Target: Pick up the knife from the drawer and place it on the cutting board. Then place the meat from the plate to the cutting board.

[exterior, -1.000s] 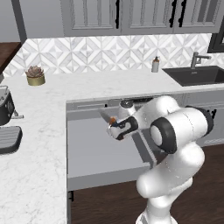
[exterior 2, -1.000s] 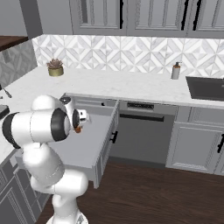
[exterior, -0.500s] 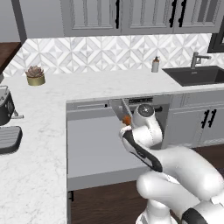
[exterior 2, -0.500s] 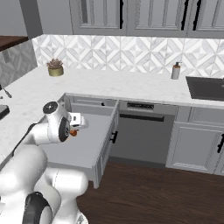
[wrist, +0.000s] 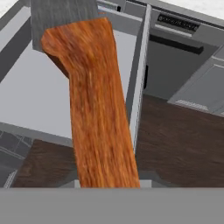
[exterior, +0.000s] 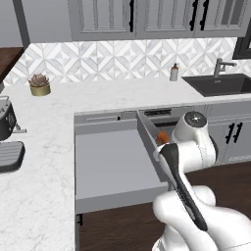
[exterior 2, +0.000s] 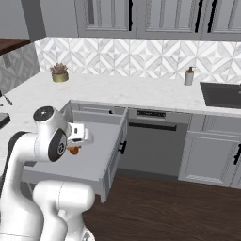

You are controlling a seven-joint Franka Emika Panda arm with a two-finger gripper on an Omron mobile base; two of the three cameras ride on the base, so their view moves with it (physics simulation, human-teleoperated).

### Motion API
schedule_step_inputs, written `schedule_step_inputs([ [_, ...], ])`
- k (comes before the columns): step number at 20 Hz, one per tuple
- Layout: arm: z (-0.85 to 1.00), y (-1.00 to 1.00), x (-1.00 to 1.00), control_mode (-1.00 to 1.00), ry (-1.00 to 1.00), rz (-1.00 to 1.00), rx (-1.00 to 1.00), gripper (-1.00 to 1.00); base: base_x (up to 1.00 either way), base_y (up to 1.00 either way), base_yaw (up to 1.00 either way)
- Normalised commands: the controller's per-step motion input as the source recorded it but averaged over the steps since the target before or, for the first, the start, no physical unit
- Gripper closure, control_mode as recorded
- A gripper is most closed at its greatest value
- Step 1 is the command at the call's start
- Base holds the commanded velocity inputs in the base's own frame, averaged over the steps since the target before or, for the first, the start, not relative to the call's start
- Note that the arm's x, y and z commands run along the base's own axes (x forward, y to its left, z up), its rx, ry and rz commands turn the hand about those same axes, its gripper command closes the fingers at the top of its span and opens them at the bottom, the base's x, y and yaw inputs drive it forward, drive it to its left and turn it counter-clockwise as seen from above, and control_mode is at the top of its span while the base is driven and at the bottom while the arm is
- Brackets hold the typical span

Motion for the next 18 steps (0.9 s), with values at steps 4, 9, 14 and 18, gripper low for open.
schedule_step_inputs([
  [4, 0.95, -0.21, -0.85, -1.00, 0.34, 0.04, 0.09, 1.00, 0.00, 0.00, 0.00],
  [9, 0.18, 0.00, -0.17, -1.00, 0.09, 0.00, 0.04, 1.00, 0.00, 0.00, 0.00],
  [14, -0.13, -0.06, -0.73, -1.00, 0.00, -0.06, -0.03, 1.00, 0.00, 0.00, 0.00],
  [18, -0.05, -0.33, -0.18, -1.00, 0.00, -0.68, 0.00, 1.00, 0.00, 0.00, 0.00],
])
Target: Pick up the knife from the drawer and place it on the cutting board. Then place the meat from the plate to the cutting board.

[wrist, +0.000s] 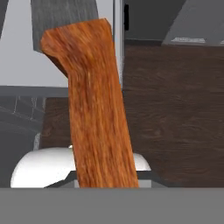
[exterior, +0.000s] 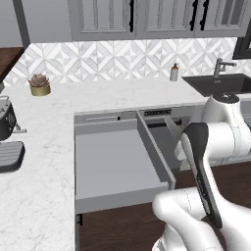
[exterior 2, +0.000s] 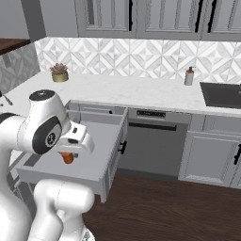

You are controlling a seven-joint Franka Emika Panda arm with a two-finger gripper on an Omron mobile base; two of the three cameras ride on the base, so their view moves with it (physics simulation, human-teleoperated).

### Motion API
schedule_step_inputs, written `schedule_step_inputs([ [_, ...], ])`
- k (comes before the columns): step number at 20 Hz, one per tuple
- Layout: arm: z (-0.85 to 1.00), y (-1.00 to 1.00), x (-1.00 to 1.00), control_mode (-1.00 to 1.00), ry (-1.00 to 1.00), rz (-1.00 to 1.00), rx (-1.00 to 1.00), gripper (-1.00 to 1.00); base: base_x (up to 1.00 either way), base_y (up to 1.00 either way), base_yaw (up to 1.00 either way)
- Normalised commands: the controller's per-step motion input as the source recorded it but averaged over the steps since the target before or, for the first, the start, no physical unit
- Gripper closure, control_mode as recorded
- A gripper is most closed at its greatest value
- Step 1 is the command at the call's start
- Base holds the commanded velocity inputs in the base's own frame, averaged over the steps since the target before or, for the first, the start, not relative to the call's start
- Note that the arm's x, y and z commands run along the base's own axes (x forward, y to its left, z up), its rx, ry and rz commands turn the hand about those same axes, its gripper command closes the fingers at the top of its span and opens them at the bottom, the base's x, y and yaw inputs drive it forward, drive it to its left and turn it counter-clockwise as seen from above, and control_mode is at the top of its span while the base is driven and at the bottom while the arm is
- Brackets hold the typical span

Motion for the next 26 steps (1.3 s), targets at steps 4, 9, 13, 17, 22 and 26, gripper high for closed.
schedule_step_inputs([
  [4, -0.11, -0.12, 0.00, -1.00, 0.00, -0.94, 0.00, 1.00, 0.00, 0.00, 0.00],
  [9, -0.03, -0.02, 0.86, -1.00, -0.09, -0.19, 0.05, 1.00, 0.00, 0.00, 0.00],
  [13, 0.00, -0.06, 0.17, -1.00, 0.00, 0.05, 0.00, 1.00, 0.00, 0.00, 0.00],
  [17, 0.00, -0.07, 0.03, -1.00, 0.00, 0.04, 0.00, 1.00, 0.00, 0.00, 0.00],
  [22, 0.00, -0.02, 0.01, -1.00, 0.00, 0.02, 0.00, 1.00, 0.00, 0.00, 0.00],
  [26, -0.01, 0.00, -0.06, 1.00, 0.00, 0.00, 0.00, 1.00, -0.50, -0.21, -0.05],
])
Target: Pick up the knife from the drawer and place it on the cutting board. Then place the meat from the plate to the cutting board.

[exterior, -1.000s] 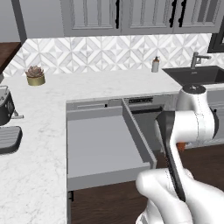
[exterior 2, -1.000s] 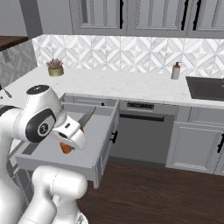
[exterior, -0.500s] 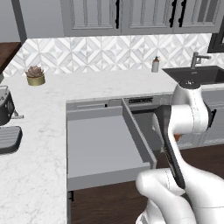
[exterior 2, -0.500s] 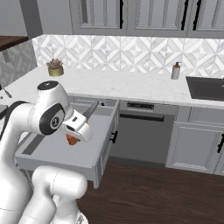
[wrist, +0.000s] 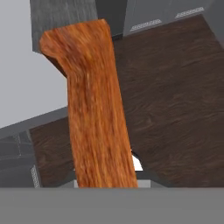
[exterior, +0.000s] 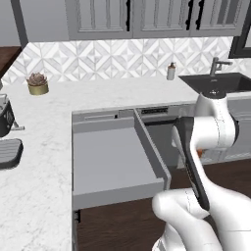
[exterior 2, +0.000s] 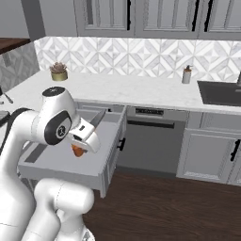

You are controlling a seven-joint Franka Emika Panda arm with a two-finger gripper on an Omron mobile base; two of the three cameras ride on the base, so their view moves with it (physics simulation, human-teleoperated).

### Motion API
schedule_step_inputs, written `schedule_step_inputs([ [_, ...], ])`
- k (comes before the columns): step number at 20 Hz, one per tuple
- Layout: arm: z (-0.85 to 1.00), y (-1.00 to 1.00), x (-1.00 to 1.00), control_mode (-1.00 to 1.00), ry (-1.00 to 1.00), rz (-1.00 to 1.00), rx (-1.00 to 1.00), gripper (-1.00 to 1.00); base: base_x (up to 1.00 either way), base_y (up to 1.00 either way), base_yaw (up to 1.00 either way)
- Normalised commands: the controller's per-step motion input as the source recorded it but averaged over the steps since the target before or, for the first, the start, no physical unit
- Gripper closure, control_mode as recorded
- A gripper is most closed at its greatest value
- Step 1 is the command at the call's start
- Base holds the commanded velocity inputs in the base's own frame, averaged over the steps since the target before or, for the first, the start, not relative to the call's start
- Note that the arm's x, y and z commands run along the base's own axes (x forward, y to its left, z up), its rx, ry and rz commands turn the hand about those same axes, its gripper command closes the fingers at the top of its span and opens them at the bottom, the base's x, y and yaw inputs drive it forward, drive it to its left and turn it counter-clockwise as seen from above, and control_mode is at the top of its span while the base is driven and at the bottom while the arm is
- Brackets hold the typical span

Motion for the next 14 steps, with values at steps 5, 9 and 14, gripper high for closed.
schedule_step_inputs([
  [5, 0.00, 0.00, 0.00, 1.00, 0.00, 0.00, 0.00, 1.00, -0.89, -0.71, -0.39],
  [9, 0.00, 0.00, 0.00, 1.00, 0.00, 0.00, 0.00, 1.00, -0.18, -0.62, -0.72],
  [14, 0.00, 0.00, 0.00, 1.00, 0.00, 0.00, 0.00, 1.00, 0.09, -0.57, -0.89],
])
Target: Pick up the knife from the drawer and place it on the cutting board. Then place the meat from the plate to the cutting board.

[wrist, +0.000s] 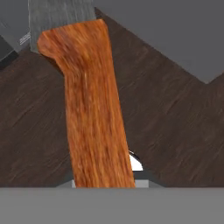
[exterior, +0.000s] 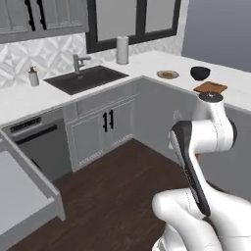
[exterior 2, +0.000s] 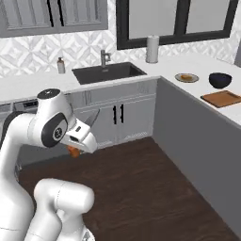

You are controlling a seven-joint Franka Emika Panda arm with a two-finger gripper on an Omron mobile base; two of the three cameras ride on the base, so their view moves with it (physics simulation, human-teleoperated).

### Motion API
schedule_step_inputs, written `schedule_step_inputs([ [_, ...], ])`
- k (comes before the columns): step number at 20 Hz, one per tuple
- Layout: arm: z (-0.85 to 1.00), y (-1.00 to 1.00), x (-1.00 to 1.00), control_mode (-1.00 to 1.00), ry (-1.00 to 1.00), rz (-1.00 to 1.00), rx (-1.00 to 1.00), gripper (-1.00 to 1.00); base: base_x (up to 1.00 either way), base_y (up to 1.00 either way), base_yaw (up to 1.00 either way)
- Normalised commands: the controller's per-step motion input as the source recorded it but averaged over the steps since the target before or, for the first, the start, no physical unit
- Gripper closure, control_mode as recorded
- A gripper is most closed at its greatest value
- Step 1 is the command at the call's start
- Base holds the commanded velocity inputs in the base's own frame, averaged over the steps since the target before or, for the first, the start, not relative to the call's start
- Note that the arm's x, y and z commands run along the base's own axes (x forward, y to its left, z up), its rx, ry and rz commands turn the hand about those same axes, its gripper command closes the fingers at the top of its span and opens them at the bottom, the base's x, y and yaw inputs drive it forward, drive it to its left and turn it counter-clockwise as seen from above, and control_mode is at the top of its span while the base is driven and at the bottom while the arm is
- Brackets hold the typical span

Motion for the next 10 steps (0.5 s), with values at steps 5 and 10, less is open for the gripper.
schedule_step_inputs([
  [5, 0.00, 0.00, 0.00, 1.00, 0.00, 0.00, 0.00, 1.00, 0.46, -0.38, -0.83],
  [10, 0.00, 0.00, 0.00, 1.00, 0.00, 0.00, 0.00, 1.00, 0.62, -0.53, -0.74],
])
